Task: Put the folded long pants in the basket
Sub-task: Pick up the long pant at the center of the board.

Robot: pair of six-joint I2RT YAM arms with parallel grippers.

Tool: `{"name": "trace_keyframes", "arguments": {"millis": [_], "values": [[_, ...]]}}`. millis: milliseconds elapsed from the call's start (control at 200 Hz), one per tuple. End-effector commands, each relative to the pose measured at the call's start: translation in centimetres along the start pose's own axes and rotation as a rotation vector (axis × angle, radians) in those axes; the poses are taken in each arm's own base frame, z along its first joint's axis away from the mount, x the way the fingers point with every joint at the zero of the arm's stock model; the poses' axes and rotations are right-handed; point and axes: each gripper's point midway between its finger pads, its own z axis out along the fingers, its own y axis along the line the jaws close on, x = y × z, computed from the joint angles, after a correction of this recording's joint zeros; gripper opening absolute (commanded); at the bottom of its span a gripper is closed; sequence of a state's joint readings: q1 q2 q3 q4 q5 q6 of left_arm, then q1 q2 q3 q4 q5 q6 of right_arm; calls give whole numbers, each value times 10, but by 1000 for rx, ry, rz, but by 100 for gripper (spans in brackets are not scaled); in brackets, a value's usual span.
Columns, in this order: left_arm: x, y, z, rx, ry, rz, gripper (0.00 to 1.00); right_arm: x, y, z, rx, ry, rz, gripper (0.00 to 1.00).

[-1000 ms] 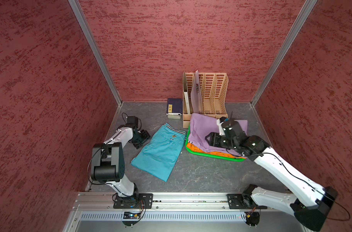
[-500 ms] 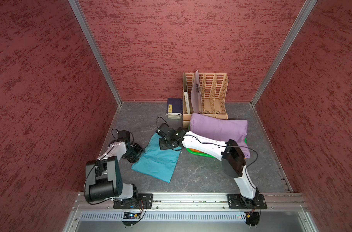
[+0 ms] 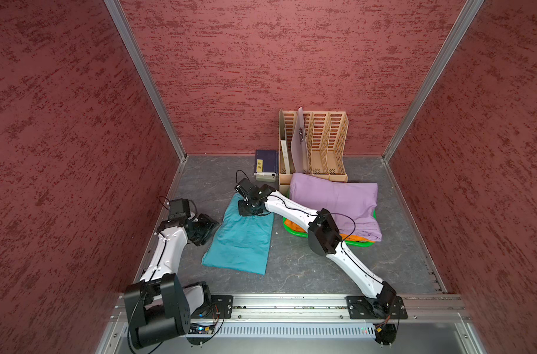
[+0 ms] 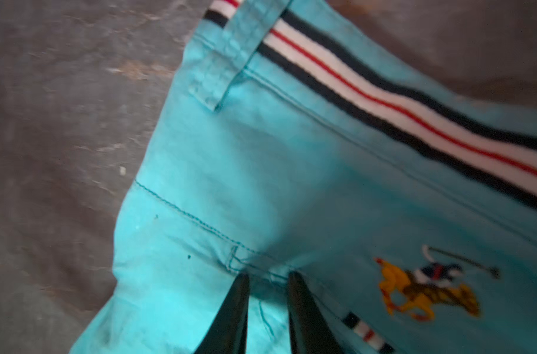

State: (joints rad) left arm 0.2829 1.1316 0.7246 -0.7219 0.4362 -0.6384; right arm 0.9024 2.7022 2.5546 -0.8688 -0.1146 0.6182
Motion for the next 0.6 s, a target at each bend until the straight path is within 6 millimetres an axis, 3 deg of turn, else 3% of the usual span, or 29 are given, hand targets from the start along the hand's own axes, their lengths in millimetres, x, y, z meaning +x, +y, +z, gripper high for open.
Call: {"name": "trace_keyframes", "arguments": {"millis": [0,65,160,220,321,381,471,596], "values": [[-13,-9,-23,15,-69,24,59,16,69,12,-272,29,-149,27],[-16,-10,-27,21,-73,30,59,10,87,-5,-347,11,-201,30],[-18,-10,-27,32,-60,19,59,-2,101,-48,-373,-33,-257,38],[-18,-12,-24,48,-48,12,59,-11,96,-79,-327,-78,-265,44],[-21,-27,-20,121,-28,19,59,-6,67,-112,-207,-108,-195,45],[-23,-36,-16,143,-12,18,59,13,51,-123,-169,-70,-145,43],[-26,-52,-7,161,23,44,59,59,37,-130,-147,8,-119,37],[-34,-78,8,156,65,100,58,127,37,-136,-155,74,-145,28]]}}
